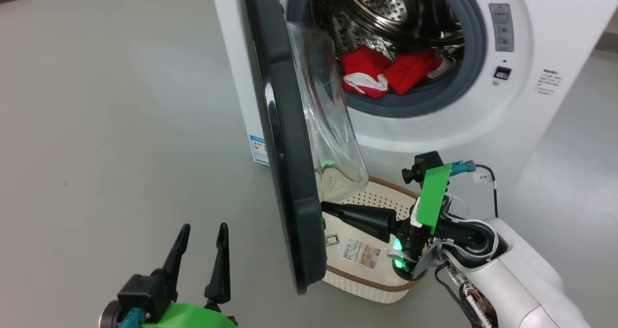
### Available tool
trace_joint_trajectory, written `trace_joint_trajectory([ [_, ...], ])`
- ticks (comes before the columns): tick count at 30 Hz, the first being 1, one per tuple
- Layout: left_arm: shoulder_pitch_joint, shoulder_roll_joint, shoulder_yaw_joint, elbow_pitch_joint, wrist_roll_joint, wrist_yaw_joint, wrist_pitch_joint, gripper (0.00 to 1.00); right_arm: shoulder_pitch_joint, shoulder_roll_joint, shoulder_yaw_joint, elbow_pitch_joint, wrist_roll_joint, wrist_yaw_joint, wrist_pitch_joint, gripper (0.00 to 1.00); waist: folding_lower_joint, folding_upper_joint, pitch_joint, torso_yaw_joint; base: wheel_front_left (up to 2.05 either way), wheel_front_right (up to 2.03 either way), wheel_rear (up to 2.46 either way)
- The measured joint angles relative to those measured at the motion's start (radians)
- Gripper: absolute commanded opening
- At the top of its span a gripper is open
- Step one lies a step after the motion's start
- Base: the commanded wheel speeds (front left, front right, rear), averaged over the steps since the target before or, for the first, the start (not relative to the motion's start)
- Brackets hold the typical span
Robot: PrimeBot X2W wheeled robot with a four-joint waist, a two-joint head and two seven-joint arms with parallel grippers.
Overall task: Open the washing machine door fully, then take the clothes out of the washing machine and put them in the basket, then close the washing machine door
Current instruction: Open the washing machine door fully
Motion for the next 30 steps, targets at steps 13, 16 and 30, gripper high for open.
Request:
trace_joint_trajectory([
  [13, 0.01, 0.007, -0.009, -0.019, 0.0, 0.009, 0.009, 1.0, 0.016, 0.015, 0.0, 0.021, -0.009, 0.0, -0.005, 0.0, 0.0, 0.0, -0.035, 0.081, 0.0, 0.0, 0.0],
  [16, 0.01, 0.007, -0.009, -0.022, -0.002, 0.01, 0.009, 1.0, 0.016, 0.021, 0.003, 0.026, -0.026, 0.0, -0.024, 0.0, 0.0, 0.0, -0.033, 0.078, 0.0, 0.0, 0.0],
  [30, 0.021, 0.01, -0.006, -0.026, -0.021, 0.019, -0.001, 1.0, 0.072, -0.044, 0.078, -0.123, -0.397, 0.0, -0.28, 1.0, 0.0, 0.0, -0.023, 0.041, 0.0, 0.0, 0.0],
])
